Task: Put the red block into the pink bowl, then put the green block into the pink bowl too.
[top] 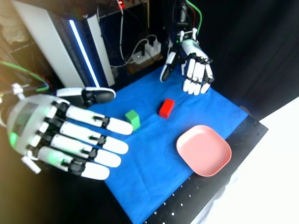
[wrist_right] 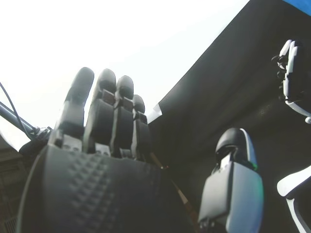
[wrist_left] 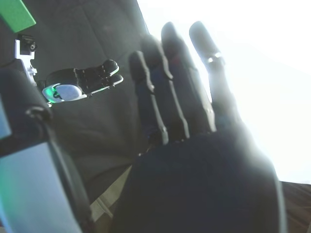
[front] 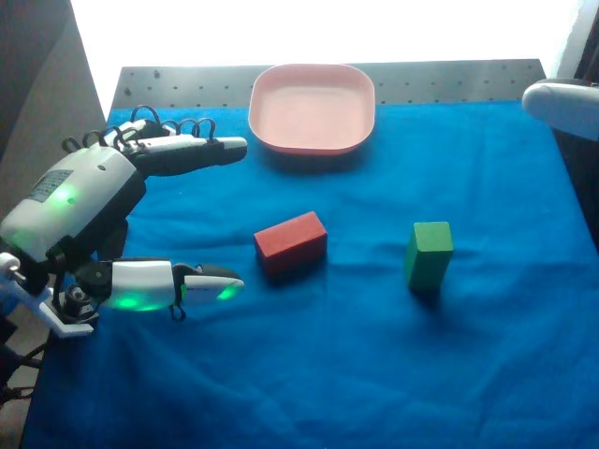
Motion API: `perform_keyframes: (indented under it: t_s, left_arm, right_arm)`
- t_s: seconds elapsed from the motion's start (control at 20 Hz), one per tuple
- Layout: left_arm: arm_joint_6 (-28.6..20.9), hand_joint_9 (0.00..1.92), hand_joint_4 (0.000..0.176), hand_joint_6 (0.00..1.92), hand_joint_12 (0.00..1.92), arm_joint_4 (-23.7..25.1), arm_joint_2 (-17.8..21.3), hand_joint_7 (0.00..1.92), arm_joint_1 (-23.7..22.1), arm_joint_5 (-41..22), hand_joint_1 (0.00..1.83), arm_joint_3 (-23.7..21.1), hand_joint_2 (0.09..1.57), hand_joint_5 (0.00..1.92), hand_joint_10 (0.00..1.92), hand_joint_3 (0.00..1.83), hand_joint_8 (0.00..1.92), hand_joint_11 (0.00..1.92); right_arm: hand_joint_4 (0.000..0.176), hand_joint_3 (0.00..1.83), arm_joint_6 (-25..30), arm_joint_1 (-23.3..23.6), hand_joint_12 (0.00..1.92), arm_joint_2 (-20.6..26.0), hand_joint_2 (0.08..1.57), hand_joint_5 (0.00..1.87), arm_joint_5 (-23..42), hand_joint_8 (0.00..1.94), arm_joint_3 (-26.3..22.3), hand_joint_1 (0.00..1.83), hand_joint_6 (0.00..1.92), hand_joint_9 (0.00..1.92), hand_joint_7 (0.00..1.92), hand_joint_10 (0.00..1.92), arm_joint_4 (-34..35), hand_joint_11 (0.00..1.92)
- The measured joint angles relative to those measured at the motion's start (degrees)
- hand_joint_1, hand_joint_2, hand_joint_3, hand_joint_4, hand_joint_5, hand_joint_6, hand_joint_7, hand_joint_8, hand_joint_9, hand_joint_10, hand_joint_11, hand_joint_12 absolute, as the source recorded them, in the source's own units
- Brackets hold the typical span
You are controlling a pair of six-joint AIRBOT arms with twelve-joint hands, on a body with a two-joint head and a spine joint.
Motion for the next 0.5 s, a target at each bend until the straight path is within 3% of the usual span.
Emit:
perform_keyframes:
  t_s: [0.1, 0.2, 0.3, 0.4, 0.5]
  left_arm:
    - [-0.02, 0.55, 0.0, 0.01, 0.93, 0.02, 0.0, 0.6, 0.0, 0.04, 0.93, 0.0, 0.74, 0.58, 0.0, 0.0, 0.0, 0.16]
    - [0.0, 0.61, 0.0, 0.01, 1.06, 0.46, 0.0, 0.69, 0.0, 0.24, 0.93, 0.09, 0.75, 0.66, 0.01, 0.0, 0.01, 0.12]
    - [-0.07, 0.7, 0.0, 0.01, 1.11, 1.36, -0.02, 0.78, -0.04, 0.66, 0.96, 0.22, 0.78, 0.73, 0.03, 0.0, 0.02, 0.17]
    - [0.04, 0.79, 0.0, 0.02, 1.1, 1.97, 0.0, 0.86, -0.63, 1.55, 0.97, 0.22, 0.8, 0.8, 0.05, 0.0, 0.03, 0.21]
    - [0.09, 0.87, 0.0, 0.03, 1.23, 2.49, 0.0, 0.95, -1.2, 2.49, 0.97, 0.22, 0.81, 0.88, 0.08, 0.0, 0.05, 0.23]
  right_arm:
    - [0.046, 0.0, 0.0, 0.0, 0.77, 0.0, 0.85, 0.28, 0.0, 0.0, 0.0, 0.42, 0.0, 0.38, 0.46, 0.0, 0.02, 0.0]
    - [0.037, 0.0, 0.04, 0.0, 0.75, -0.17, 0.86, 0.27, 0.02, 0.0, 0.2, 0.44, 0.0, 0.37, 0.45, 0.0, 0.0, 0.0]
    - [0.042, 0.01, 0.02, 0.0, 0.76, -0.39, 0.87, 0.28, -0.04, 0.0, 0.28, 0.44, 0.0, 0.37, 0.46, 0.0, 0.13, 0.0]
    - [0.03, 0.01, 0.02, 0.0, 0.72, -0.39, 0.88, 0.26, -0.04, 0.0, 0.35, 0.45, 0.0, 0.36, 0.45, 0.0, 0.04, 0.0]
    - [0.024, 0.0, 0.02, 0.0, 0.71, -0.39, 0.85, 0.26, -0.04, 0.0, 0.35, 0.44, 0.0, 0.35, 0.45, 0.0, 0.0, 0.0]
